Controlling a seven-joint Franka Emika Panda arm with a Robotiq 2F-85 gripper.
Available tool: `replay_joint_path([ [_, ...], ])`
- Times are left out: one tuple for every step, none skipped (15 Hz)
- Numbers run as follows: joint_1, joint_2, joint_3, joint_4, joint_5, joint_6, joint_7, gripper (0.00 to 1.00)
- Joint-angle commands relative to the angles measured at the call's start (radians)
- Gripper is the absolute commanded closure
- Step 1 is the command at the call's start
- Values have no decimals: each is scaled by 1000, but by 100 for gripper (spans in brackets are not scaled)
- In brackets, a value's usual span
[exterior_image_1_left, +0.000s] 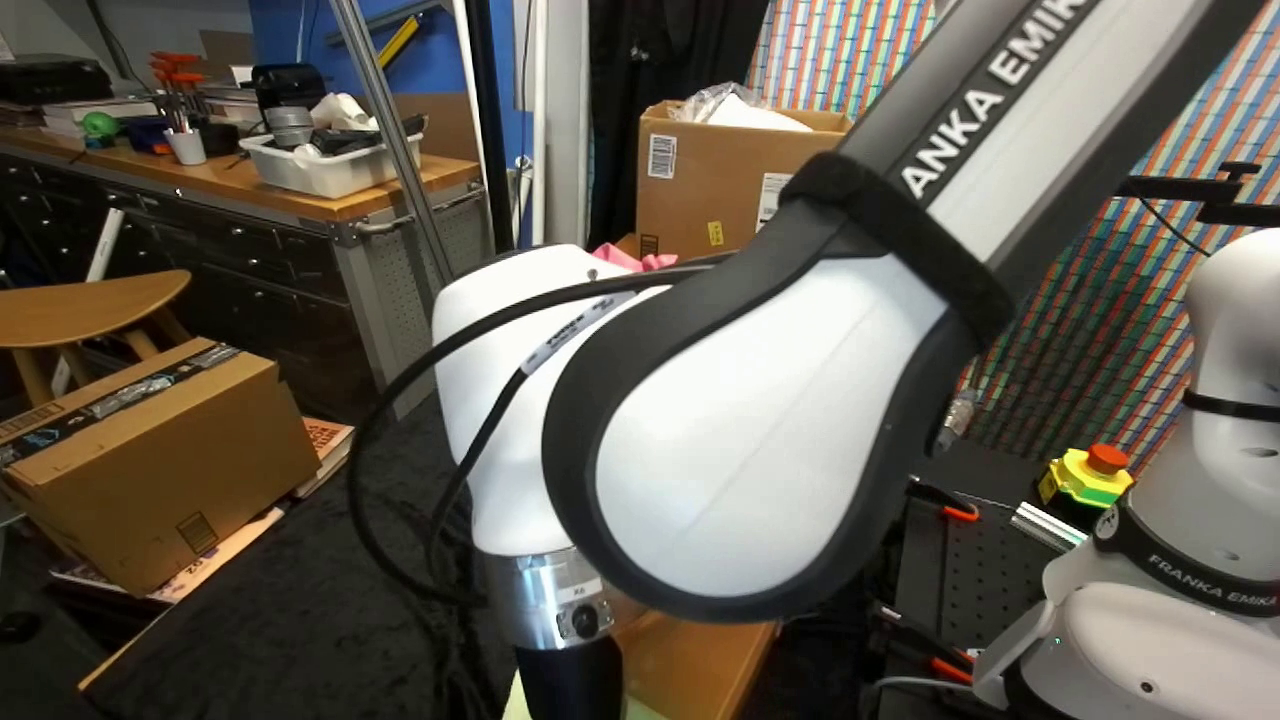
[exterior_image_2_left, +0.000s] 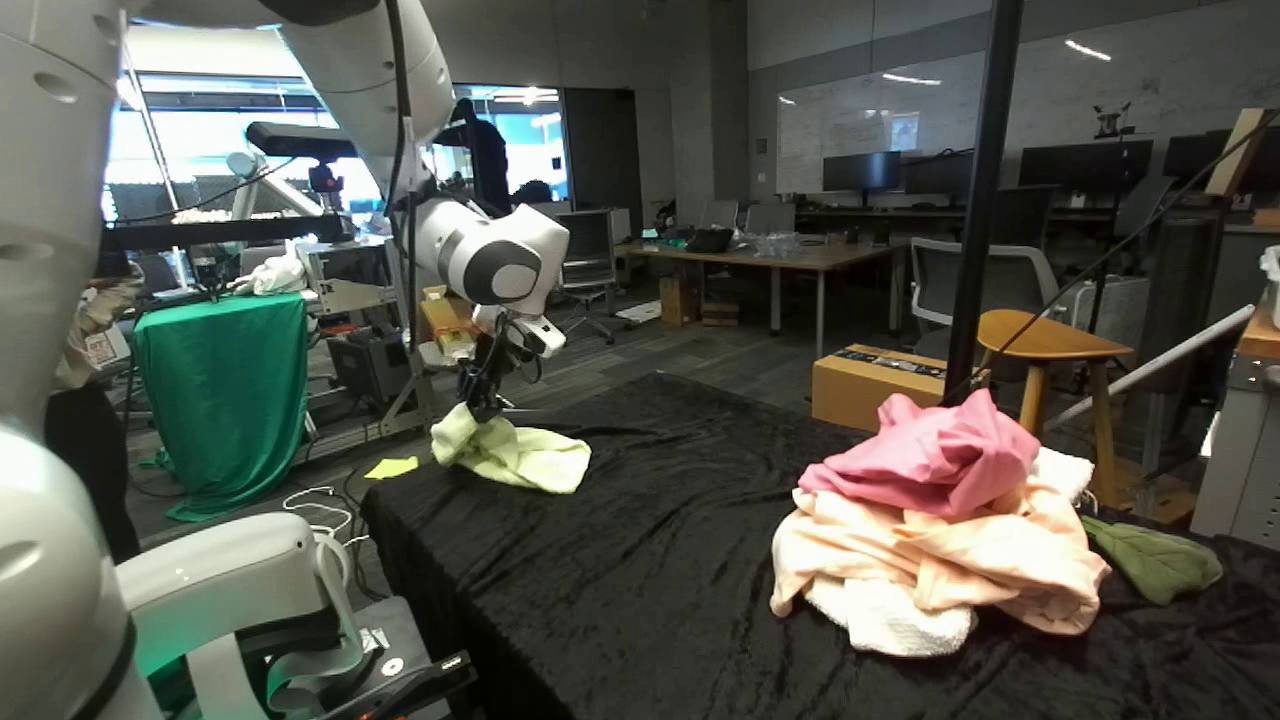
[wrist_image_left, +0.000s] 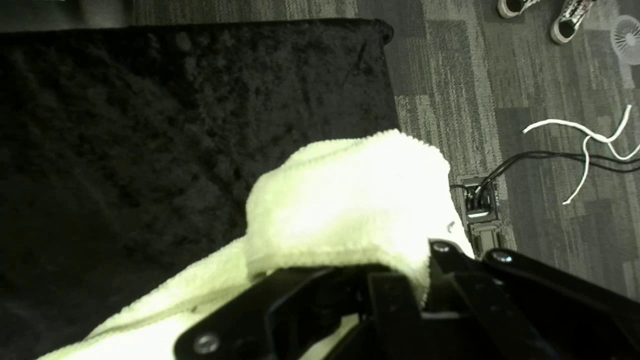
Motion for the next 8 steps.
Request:
replay_joint_path([
  [-8, -85, -36, -45, -67, -22, 11, 90],
  [-11, -96, -46, -51, -89, -25, 13, 90],
  [-17, -108, -56, -56, -108, -32, 8, 90],
  [-24, -121, -64, -59, -125, -42, 6, 90],
  [-35, -138, -74, -65, -140, -55, 0, 90],
  [-47, -149, -84, -65, -153, -69, -6, 90],
  [-62, -162, -94, -63, -160, -90, -16, 90],
  [-76, -170, -103, -59, -170, -105, -23, 90],
])
